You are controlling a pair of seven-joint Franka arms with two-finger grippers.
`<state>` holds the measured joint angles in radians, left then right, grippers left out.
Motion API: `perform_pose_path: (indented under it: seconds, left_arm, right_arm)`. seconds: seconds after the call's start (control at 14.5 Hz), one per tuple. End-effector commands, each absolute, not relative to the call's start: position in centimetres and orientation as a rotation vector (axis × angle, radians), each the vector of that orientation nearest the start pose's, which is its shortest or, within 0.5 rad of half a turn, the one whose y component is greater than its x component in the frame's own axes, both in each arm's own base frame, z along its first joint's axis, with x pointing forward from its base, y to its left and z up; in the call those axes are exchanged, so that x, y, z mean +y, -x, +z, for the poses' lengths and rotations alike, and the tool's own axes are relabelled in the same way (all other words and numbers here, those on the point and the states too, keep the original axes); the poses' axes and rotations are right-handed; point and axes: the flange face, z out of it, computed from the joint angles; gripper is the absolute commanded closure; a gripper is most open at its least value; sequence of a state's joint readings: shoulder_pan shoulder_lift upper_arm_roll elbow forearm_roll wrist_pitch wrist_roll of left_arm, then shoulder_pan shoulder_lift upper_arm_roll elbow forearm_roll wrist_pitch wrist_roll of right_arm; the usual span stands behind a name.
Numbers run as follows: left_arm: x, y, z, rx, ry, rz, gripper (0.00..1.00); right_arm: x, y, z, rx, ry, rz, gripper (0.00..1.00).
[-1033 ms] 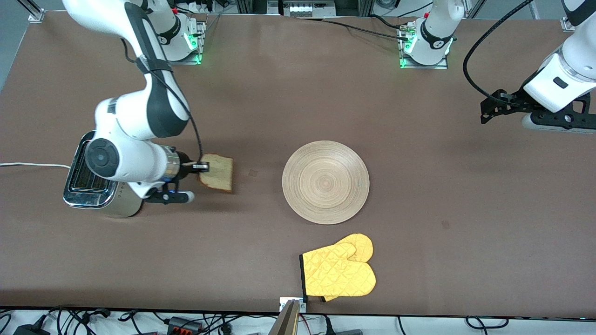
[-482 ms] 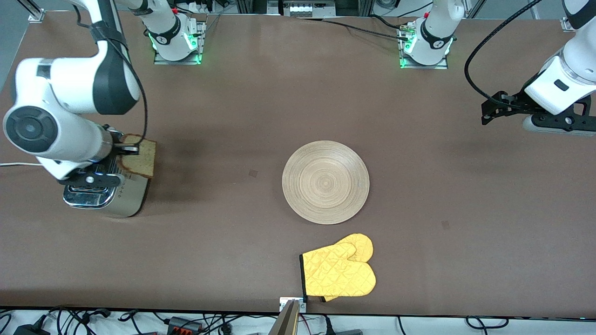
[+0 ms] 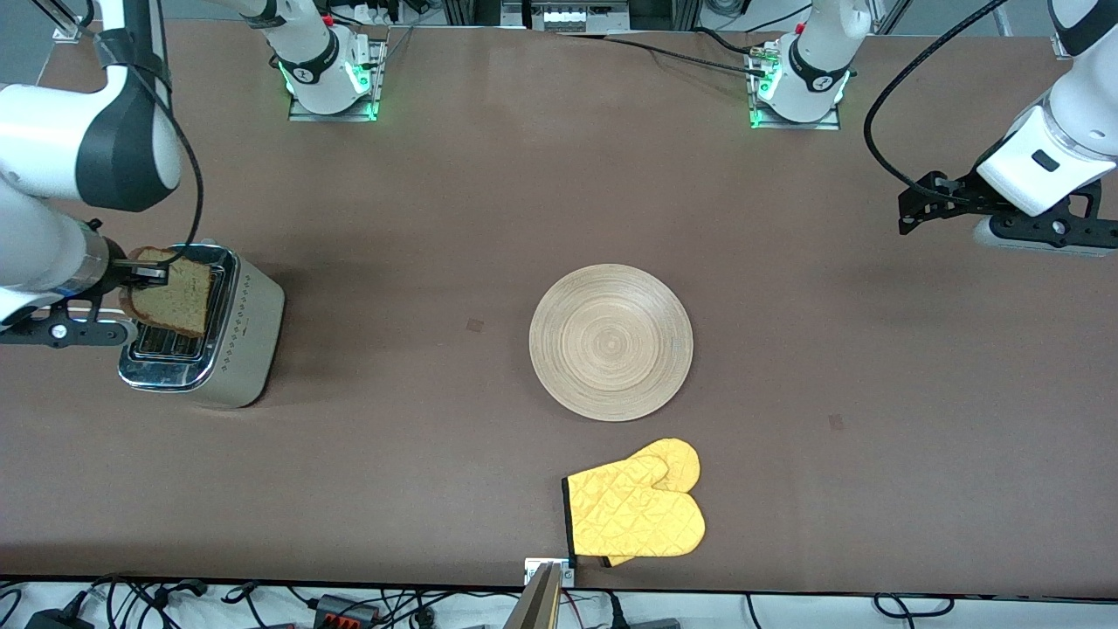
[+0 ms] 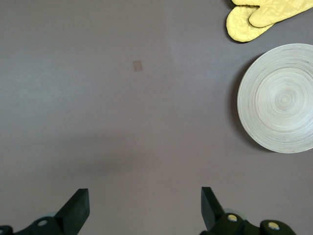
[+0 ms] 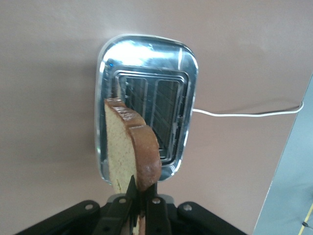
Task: Move plate and put bread in toaster
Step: 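Lower the bread into the toaster slot with the right gripper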
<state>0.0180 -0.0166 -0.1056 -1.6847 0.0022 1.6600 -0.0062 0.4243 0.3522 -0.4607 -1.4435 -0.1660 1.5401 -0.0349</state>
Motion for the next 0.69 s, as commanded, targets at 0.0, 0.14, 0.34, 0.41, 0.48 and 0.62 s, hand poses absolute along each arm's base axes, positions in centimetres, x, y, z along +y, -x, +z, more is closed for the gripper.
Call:
perform_pose_path:
  seconds: [0.0,0.14,0.34,0.41,0.48,0.62]
  left_arm:
    - [-4.5,-55.8,59.4,0.14,3.137,0.007,0.0]
    - [-4.4,-55.7,59.4,0.145,3.137,0.01,0.0]
    - [-4.4,-55.7,59.4,0.145,3.137,0.01,0.0]
    - [-4.4,-55.7,59.4,0.145,3.137,0.007,0.0]
    - [-4.3,-55.8,59.4,0.142,3.137,0.007,0.0]
    - [-4.3,-55.7,59.4,0.145,3.137,0.01,0.0]
  right_arm:
    - [-2.1,-63.5,47.5,-0.024,3.426,0.482,1.0]
    - [-2.4,-63.7,47.1,-0.011,3.425,0.474,1.0]
    - [-2.2,-64.0,46.3,-0.013,3.41,0.476,1.0]
    - [-2.0,-64.5,46.2,-0.021,3.419,0.434,1.0]
    - [-1.8,-64.8,46.0,-0.027,3.427,0.396,1.0]
    - [-1.3,-65.2,46.2,-0.033,3.436,0.358,1.0]
